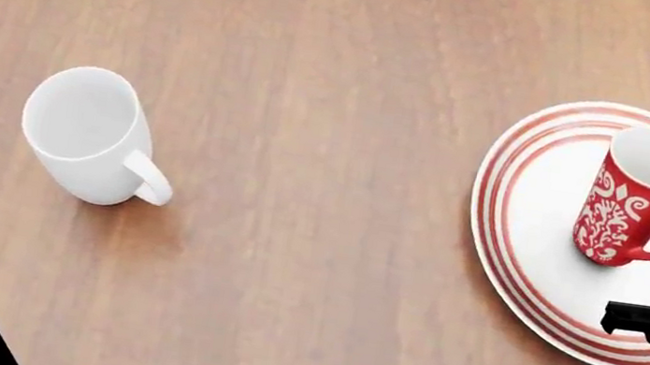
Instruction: Pick up the red mug and put it on the plate
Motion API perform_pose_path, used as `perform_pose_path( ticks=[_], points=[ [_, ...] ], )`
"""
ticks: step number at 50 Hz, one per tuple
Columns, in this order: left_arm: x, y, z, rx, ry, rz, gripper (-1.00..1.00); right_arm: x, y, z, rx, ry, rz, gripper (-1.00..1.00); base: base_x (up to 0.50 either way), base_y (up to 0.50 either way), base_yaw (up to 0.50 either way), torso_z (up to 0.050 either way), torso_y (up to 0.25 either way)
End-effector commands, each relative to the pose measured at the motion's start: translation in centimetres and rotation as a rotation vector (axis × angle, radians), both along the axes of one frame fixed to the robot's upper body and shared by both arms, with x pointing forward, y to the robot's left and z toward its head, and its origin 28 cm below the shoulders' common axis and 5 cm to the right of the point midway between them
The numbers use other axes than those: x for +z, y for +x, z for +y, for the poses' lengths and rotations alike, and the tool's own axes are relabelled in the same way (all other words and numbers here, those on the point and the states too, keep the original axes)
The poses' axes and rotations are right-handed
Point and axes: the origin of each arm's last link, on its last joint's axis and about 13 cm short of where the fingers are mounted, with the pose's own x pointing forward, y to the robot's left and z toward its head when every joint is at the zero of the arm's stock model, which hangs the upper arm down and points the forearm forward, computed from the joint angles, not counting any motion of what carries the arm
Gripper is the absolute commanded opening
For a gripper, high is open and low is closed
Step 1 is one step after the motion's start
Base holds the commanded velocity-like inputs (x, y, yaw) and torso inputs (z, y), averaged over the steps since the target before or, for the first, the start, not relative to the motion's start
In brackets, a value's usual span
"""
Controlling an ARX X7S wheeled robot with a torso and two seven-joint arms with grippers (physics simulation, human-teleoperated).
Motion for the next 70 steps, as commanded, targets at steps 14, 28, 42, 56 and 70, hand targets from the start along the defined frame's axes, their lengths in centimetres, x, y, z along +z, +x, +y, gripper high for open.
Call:
perform_pose_path(
  ticks=[14, 28, 42, 56, 70],
  points=[
    [0.1, 0.0, 0.0, -0.001, -0.002, -0.006, 1.00, -0.8, -0.2, 0.4, 0.051, -0.032, 0.033, 1.00, 0.00, 0.00, 0.00, 0.000, 0.000],
    [0.1, 0.0, 0.0, 0.000, -0.004, -0.005, 1.00, -1.0, -0.4, 0.2, 0.049, -0.034, 0.044, 1.00, 0.00, 0.00, 0.00, 0.000, 0.000],
    [0.2, 0.0, 0.1, 0.003, -0.007, -0.009, 1.00, 0.3, -1.7, -0.2, 0.041, -0.036, 0.009, 1.00, 0.00, 0.00, 0.00, 0.000, 0.000],
    [0.3, 0.0, 0.1, 0.005, -0.012, -0.016, 1.00, 2.7, -3.6, 0.7, 0.118, -0.058, -0.051, 1.00, 0.00, 0.00, 0.00, 0.000, 0.000],
    [0.5, 0.0, 0.2, 0.005, -0.015, -0.024, 1.00, 6.2, -5.8, 1.0, 0.151, -0.071, -0.175, 1.00, 0.00, 0.00, 0.00, 0.000, 0.000]
  ],
)
